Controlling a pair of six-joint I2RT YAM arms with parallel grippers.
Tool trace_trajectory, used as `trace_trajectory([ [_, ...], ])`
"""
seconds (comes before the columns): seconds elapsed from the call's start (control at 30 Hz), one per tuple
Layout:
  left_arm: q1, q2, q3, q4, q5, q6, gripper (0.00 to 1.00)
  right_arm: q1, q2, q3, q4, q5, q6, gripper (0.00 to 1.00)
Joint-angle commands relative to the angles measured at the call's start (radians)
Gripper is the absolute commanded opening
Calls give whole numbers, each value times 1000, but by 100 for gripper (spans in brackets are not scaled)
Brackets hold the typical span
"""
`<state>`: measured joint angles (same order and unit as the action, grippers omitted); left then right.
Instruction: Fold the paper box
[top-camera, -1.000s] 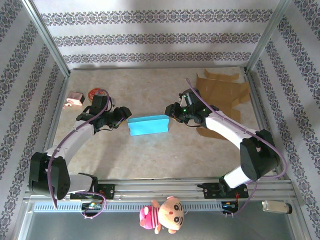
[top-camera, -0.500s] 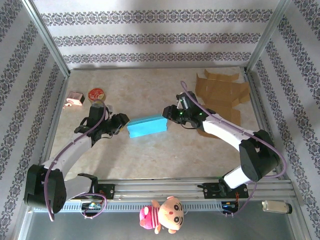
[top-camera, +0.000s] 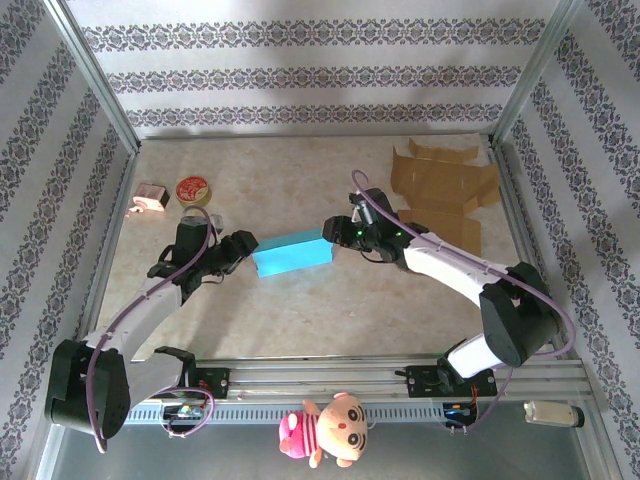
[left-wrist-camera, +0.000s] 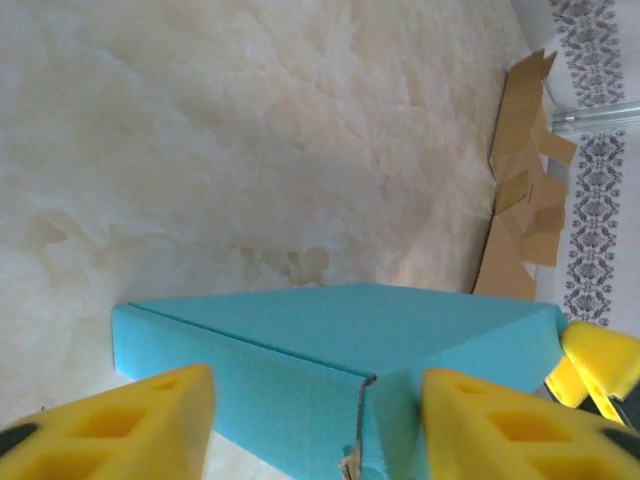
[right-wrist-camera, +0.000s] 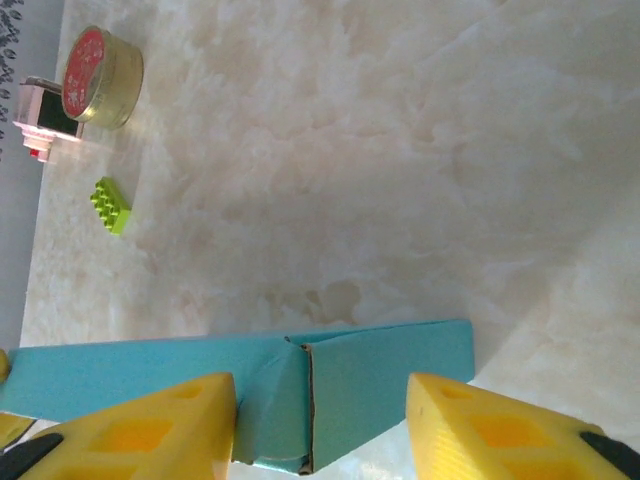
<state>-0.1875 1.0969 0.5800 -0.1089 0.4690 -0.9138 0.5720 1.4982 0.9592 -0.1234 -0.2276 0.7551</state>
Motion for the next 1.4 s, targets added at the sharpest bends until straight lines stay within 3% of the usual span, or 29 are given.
trace_trajectory([
  [0.0,13,-27,37,-104,-7,31,65,-12,-21,55,-120,-88,2,51],
  [0.13,13,-47,53,-122,1,22,71,-30,-22,73,-126,-106,23,50],
  [0.33,13,-78,30,-113,4,-6,71,-48,-41,49,-133,-93,12,49],
  [0.53,14,-68,16,-124,-4,-13,57,-58,-7,36,-133,-84,-3,38],
  [0.9,14,-50,-37,-138,-33,-26,35,-59,54,-12,-150,-49,32,31],
  [1.17,13,-47,-88,-127,-51,-37,23,-87,49,-46,-141,-112,80,33],
  [1.37,13,-45,-70,-127,-53,-28,22,-84,-37,77,-163,-172,75,46],
])
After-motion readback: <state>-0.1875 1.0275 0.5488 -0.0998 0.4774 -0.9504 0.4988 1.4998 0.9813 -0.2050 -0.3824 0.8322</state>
